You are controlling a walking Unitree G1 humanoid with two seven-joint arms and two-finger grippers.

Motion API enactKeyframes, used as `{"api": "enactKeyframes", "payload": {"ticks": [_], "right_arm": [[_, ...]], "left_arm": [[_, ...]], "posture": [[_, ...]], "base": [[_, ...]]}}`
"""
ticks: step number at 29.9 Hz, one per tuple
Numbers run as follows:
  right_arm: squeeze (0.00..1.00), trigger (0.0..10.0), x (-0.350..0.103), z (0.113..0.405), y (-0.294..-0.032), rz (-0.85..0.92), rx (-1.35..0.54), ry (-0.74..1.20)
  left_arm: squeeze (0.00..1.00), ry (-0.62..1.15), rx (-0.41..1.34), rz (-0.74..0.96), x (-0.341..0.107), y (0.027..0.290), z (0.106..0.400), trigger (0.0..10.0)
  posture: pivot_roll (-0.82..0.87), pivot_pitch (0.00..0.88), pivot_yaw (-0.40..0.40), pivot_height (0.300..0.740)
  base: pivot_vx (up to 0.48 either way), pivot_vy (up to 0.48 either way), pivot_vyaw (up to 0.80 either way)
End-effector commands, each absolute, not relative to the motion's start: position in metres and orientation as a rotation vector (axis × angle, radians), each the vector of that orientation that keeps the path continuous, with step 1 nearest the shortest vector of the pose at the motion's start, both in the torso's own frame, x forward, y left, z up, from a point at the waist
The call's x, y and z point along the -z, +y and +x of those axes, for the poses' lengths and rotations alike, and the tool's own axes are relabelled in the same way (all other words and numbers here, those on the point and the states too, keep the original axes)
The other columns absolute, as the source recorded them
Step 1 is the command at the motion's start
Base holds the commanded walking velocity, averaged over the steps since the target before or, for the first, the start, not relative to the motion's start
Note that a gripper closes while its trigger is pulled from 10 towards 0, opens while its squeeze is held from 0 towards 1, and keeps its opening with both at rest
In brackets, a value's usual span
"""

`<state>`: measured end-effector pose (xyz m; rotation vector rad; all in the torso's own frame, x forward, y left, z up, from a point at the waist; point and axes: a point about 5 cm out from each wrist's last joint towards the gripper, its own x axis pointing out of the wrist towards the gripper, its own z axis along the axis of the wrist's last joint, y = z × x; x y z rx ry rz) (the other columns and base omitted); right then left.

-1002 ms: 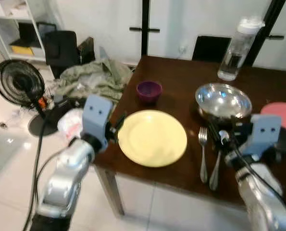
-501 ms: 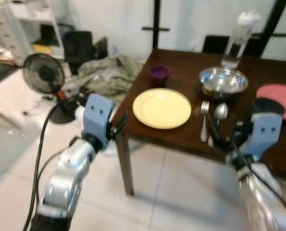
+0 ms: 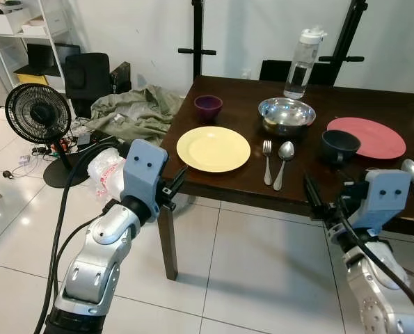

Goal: Setting the table

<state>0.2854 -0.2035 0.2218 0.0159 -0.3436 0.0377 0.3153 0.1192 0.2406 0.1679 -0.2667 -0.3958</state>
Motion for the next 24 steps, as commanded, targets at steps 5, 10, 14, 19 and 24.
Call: {"api": "enactKeyframes", "payload": {"ticks": [5,10,14,19,24], "right_arm": [[0.00,10.0,-0.220,0.285,-0.203,0.022,-0.035,-0.339],[0.00,10.0,-0.220,0.285,-0.203,0.022,-0.035,-0.339],[0.00,10.0,-0.220,0.285,-0.203,0.022,-0.035,-0.339],[0.00,10.0,-0.218,0.285,-0.204,0.023,-0.031,-0.330],[0.00,10.0,-0.182,0.281,-0.202,0.111,-0.002,-0.193]], "left_arm": [[0.00,-0.237,0.390,0.138,-0.237,0.119,0.316,10.0],[0.00,-0.231,0.385,0.143,-0.237,0.120,0.317,10.0],[0.00,-0.232,0.385,0.153,-0.237,0.119,0.317,10.0],[0.00,-0.220,0.381,0.167,-0.233,0.121,0.317,10.0],[0.00,-0.094,0.390,0.218,-0.196,0.127,0.307,10.0]], "posture": [[0.06,0.132,0.098,0.740],[0.07,0.132,0.099,0.740],[0.07,0.132,0.099,0.740],[0.07,0.133,0.097,0.740],[0.07,0.138,0.081,0.740]], "base": [[0.000,0.000,0.00],[0.000,0.000,0.00],[0.000,0.000,0.00],[0.000,0.000,0.00],[0.000,0.000,0.00]]}}
